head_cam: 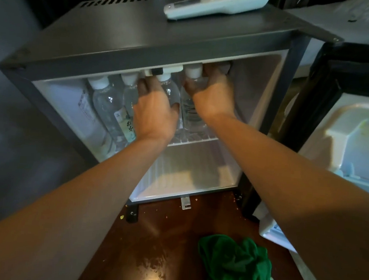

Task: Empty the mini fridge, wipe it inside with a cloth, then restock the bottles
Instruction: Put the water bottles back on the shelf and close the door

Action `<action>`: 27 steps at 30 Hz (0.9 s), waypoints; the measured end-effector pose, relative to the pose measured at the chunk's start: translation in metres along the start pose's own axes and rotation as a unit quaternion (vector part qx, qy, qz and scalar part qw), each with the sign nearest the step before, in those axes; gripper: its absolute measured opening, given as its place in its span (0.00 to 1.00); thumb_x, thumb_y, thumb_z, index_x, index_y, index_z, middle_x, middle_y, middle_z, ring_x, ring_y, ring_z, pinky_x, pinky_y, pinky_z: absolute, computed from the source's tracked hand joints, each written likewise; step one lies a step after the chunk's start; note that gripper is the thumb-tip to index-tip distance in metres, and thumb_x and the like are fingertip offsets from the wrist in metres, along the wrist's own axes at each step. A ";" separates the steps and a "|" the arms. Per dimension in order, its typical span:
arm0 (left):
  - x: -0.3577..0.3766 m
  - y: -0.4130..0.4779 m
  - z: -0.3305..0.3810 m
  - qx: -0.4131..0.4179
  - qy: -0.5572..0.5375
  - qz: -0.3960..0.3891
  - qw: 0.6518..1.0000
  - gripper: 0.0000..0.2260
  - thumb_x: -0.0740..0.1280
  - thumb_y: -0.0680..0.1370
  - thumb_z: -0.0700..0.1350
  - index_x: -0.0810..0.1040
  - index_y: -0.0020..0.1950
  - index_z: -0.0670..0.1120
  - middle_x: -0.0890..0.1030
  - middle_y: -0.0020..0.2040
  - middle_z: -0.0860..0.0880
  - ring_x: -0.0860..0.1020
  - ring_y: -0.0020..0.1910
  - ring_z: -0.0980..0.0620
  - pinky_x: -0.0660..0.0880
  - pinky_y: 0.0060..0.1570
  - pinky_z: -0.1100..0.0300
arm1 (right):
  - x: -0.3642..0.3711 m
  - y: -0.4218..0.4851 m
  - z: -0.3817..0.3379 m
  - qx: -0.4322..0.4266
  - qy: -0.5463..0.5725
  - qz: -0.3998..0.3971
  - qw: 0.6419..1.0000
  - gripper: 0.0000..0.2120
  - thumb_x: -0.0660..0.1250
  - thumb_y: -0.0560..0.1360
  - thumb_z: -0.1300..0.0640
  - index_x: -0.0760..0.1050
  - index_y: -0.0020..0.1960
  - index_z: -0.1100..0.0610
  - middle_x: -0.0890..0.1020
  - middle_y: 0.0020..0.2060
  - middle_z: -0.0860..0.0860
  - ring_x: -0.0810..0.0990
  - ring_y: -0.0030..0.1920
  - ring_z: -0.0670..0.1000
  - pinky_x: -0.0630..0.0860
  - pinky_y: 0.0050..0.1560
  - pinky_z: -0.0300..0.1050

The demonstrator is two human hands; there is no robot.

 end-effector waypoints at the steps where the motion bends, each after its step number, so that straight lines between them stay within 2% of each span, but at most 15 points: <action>1: -0.001 -0.002 0.000 0.006 0.000 0.006 1.000 0.29 0.71 0.76 0.45 0.62 0.73 0.42 0.64 0.74 0.41 0.72 0.65 0.38 0.69 0.60 0.50 | 0.000 -0.003 0.001 -0.006 -0.009 -0.005 1.000 0.21 0.68 0.67 0.44 0.76 0.57 0.51 0.82 0.51 0.54 0.79 0.56 0.58 0.78 0.53 0.54; 4: 0.000 -0.002 -0.001 0.005 -0.010 0.012 1.000 0.29 0.70 0.76 0.42 0.62 0.73 0.41 0.63 0.74 0.41 0.73 0.64 0.38 0.69 0.60 0.52 | 0.002 -0.009 0.004 -0.031 -0.053 -0.029 0.998 0.24 0.70 0.71 0.50 0.72 0.65 0.54 0.76 0.61 0.55 0.74 0.63 0.60 0.74 0.61 0.54; 6: 0.002 -0.002 0.001 0.001 -0.017 0.005 1.000 0.29 0.70 0.76 0.40 0.61 0.73 0.41 0.63 0.74 0.39 0.74 0.61 0.36 0.71 0.59 0.51 | 0.003 -0.012 0.009 -0.030 -0.087 -0.049 0.995 0.28 0.70 0.72 0.50 0.69 0.69 0.54 0.72 0.65 0.55 0.72 0.65 0.59 0.72 0.64 0.54; 11: -0.003 -0.005 0.006 -0.004 0.000 -0.045 0.999 0.27 0.69 0.76 0.40 0.62 0.71 0.39 0.64 0.71 0.39 0.74 0.61 0.35 0.71 0.56 0.50 | -0.002 -0.019 0.025 0.040 -0.133 -0.108 0.984 0.34 0.69 0.74 0.52 0.58 0.75 0.56 0.63 0.71 0.57 0.69 0.69 0.60 0.69 0.66 0.51; 14: -0.012 -0.012 0.009 0.021 -0.002 -0.075 0.997 0.28 0.69 0.76 0.46 0.61 0.71 0.40 0.68 0.68 0.40 0.72 0.63 0.36 0.71 0.57 0.47 | -0.005 -0.024 0.028 0.076 -0.162 -0.120 0.977 0.29 0.67 0.75 0.52 0.62 0.72 0.58 0.66 0.69 0.60 0.70 0.67 0.62 0.70 0.64 0.51; 17: -0.010 -0.021 0.002 0.049 0.023 -0.156 0.986 0.29 0.69 0.75 0.50 0.61 0.73 0.46 0.68 0.68 0.42 0.69 0.66 0.39 0.70 0.58 0.47 | -0.006 -0.039 0.026 0.103 -0.196 -0.161 0.962 0.25 0.66 0.75 0.49 0.67 0.68 0.59 0.72 0.66 0.60 0.74 0.64 0.61 0.72 0.60 0.50; 20: -0.016 -0.031 -0.005 0.069 0.050 -0.219 0.972 0.20 0.69 0.74 0.53 0.70 0.63 0.49 0.75 0.60 0.45 0.74 0.60 0.43 0.70 0.50 0.53 | -0.010 -0.061 0.023 0.118 -0.229 -0.201 0.945 0.23 0.65 0.74 0.49 0.72 0.65 0.59 0.75 0.63 0.59 0.76 0.60 0.60 0.74 0.55 0.48; 22: -0.024 -0.041 -0.007 0.074 0.060 -0.252 0.963 0.19 0.69 0.75 0.54 0.72 0.62 0.48 0.77 0.57 0.46 0.75 0.56 0.45 0.71 0.49 0.55 | -0.016 -0.074 0.016 0.116 -0.239 -0.224 0.937 0.19 0.65 0.74 0.50 0.76 0.61 0.59 0.78 0.59 0.57 0.78 0.56 0.58 0.74 0.50 0.46; 27: -0.056 -0.062 0.004 0.111 0.055 -0.267 0.956 0.21 0.69 0.76 0.52 0.71 0.67 0.49 0.76 0.63 0.46 0.74 0.61 0.44 0.70 0.52 0.58 | -0.047 -0.107 -0.015 0.097 -0.246 -0.237 0.935 0.19 0.68 0.75 0.50 0.77 0.60 0.60 0.79 0.57 0.56 0.77 0.57 0.56 0.75 0.57 0.49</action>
Point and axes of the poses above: each hand's wrist, its own y-axis towards the middle knuckle, its own x-axis out of the palm, z = x × y, the point moved 9 cm from there along y, towards the middle knuckle
